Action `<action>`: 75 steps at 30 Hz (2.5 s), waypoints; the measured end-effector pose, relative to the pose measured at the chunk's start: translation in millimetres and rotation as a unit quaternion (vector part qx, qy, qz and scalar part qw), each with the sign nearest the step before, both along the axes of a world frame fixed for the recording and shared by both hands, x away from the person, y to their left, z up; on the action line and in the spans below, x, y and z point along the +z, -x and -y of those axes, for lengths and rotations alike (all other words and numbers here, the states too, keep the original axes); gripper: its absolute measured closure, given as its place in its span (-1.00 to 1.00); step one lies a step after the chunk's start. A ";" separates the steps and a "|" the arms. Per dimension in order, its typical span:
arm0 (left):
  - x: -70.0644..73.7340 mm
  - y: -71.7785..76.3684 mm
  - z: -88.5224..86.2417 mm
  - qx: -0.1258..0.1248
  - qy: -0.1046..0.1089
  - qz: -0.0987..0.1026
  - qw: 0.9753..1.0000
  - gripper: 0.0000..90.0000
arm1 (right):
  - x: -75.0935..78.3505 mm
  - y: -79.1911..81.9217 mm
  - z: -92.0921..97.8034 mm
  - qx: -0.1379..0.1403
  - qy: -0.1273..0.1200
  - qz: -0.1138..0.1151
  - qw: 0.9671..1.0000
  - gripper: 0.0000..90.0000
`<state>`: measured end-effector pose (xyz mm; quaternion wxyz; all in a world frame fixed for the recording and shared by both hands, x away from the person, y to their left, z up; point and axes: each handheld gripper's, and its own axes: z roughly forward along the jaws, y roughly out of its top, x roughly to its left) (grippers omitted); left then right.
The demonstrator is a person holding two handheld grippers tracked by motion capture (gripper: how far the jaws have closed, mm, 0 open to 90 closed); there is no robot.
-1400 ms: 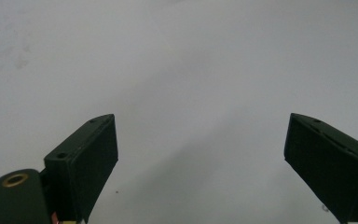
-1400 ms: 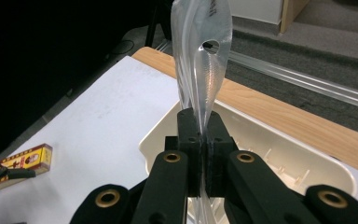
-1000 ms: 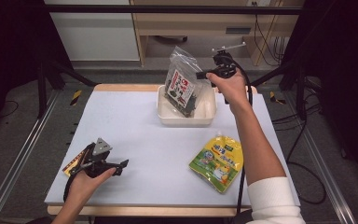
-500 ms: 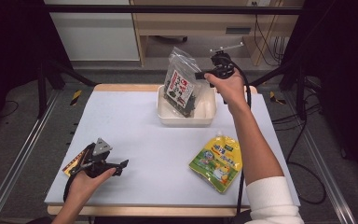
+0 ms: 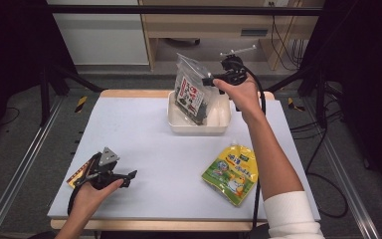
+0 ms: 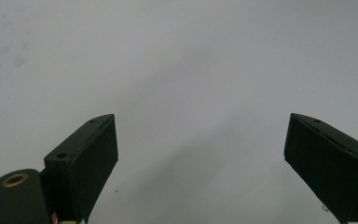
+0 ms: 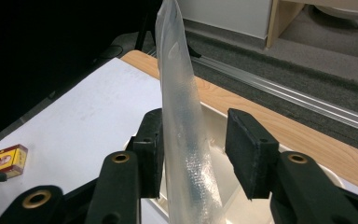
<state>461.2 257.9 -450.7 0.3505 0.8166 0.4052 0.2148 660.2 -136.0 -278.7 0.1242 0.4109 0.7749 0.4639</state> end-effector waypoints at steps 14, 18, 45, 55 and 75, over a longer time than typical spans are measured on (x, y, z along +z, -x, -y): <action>0.5 0.3 0.1 -0.003 -0.003 -0.001 1.000 -0.79 | 6.6 13.7 -11.4 0.024 -0.006 0.007 1.000 0.01; 0.5 0.4 0.1 -0.003 -0.003 -0.001 1.000 -0.79 | 12.2 23.3 -15.4 0.028 -0.001 0.022 0.999 -0.16; 0.5 0.3 0.0 -0.002 -0.006 0.000 1.000 -0.80 | 4.6 111.2 53.4 -0.051 0.002 0.105 0.993 -0.61; 0.0 -0.2 -1.0 -0.003 -0.005 -0.003 1.000 -0.80 | -30.3 134.3 80.6 -0.087 0.006 0.099 0.991 -0.59; -0.4 -0.7 -2.1 0.001 -0.001 -0.003 1.000 -0.79 | -98.0 169.8 110.9 -0.168 -0.005 0.082 0.982 -0.31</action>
